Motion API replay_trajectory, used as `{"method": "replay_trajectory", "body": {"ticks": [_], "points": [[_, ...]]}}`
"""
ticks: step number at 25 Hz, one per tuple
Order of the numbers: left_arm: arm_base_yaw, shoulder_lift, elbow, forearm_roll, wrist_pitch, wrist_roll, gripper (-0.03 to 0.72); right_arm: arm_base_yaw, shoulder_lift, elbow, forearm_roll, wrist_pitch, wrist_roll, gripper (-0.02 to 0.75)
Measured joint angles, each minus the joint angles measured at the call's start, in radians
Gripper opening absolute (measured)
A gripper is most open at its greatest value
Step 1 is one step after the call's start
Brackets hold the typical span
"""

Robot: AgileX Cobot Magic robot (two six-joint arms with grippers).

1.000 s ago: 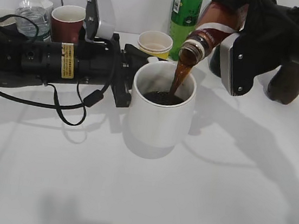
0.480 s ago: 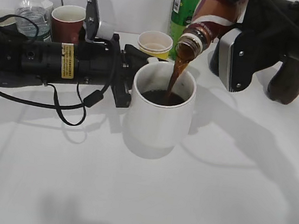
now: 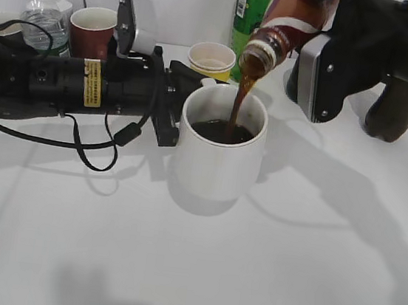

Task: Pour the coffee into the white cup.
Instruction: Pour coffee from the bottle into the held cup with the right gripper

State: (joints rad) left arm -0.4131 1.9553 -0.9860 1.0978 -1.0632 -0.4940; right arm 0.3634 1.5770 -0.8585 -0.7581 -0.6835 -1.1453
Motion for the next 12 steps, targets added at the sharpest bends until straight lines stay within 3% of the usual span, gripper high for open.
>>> {"method": "replay_trajectory", "body": {"ticks": [12], "points": [[0.0,0.0,0.0,-0.122,-0.029,0.001,0.036,0.0,0.065,0.0,-0.123,-0.008,0.764,0.531]]}}
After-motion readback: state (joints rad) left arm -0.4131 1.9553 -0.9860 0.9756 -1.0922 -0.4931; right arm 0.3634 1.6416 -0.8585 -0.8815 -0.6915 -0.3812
